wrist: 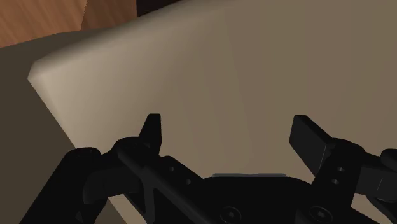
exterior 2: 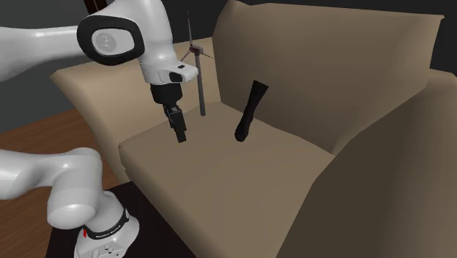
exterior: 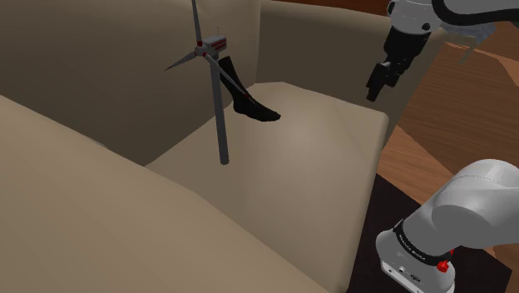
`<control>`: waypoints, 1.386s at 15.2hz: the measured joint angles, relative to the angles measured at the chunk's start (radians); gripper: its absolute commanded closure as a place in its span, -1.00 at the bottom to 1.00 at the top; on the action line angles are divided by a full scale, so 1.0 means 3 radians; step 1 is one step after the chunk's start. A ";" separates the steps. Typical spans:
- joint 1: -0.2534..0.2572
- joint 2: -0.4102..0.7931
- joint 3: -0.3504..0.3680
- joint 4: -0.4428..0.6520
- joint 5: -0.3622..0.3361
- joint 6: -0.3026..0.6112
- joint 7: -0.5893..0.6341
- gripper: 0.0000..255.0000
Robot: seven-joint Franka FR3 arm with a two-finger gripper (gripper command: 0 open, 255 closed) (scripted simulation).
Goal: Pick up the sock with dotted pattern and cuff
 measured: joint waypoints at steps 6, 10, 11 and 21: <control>0.0078 0.0222 -0.0039 -0.0148 0.0106 0.0582 -0.0012 -1.00; 0.0159 0.0522 -0.0079 -0.0217 0.0214 0.1175 -0.0058 -1.00; 0.0182 0.0591 -0.0087 -0.0216 0.0245 0.1301 -0.0072 -1.00; 0.0465 0.1507 -0.0160 -0.0076 0.0636 0.2645 -0.0323 -1.00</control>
